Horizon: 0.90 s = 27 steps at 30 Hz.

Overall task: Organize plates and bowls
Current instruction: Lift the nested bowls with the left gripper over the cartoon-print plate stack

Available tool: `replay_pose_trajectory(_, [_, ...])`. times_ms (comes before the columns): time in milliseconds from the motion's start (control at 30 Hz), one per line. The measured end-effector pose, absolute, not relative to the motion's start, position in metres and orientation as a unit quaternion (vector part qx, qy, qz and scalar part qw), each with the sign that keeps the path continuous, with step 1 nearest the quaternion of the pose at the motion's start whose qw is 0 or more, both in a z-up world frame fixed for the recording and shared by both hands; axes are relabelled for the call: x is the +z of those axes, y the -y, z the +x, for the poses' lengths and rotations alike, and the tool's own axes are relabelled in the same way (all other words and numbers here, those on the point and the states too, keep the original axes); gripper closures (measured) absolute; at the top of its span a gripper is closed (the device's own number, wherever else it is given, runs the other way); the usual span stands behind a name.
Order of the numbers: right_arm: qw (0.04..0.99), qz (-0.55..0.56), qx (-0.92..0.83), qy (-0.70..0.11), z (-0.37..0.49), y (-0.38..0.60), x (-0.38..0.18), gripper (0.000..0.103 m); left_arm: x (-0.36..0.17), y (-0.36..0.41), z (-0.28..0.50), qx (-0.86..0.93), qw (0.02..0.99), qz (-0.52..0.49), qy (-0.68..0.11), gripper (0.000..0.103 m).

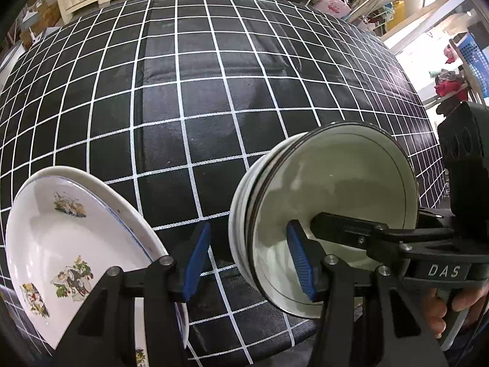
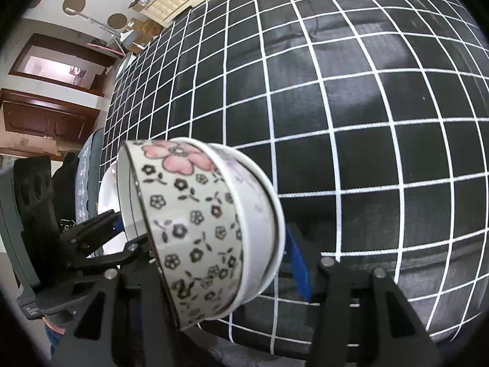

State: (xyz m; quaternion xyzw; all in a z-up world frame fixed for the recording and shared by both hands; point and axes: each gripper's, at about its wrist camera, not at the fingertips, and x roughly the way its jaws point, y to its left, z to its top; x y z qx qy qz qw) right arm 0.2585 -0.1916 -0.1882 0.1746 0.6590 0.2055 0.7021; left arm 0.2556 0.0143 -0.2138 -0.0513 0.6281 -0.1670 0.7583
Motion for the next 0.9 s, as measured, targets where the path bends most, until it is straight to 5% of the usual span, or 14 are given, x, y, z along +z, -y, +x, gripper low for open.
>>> replay_pose_trajectory(233, [0.708,0.158,0.21,-0.655,0.257,0.194,-0.185,0.048,-0.217,-0.019,0.259,-0.173,0.756,-0.062,-0.628,0.04])
replay_pose_trajectory(433, [0.744,0.086,0.187,-0.636,0.258,0.182,-0.166,0.048,-0.21,-0.015,0.255,-0.156,0.777,-0.02,-0.609,0.04])
replay_pose_trajectory(800, [0.712,0.156,0.209,-0.653,0.264,0.191,-0.185,0.047,-0.218,-0.022,0.265,-0.179,0.756,-0.083,-0.624,0.039])
replay_pose_trajectory(900, [0.713,0.156,0.203,-0.653,0.263,0.19,-0.184,0.047,-0.218,-0.021,0.263,-0.196,0.747,-0.094,-0.628,0.05])
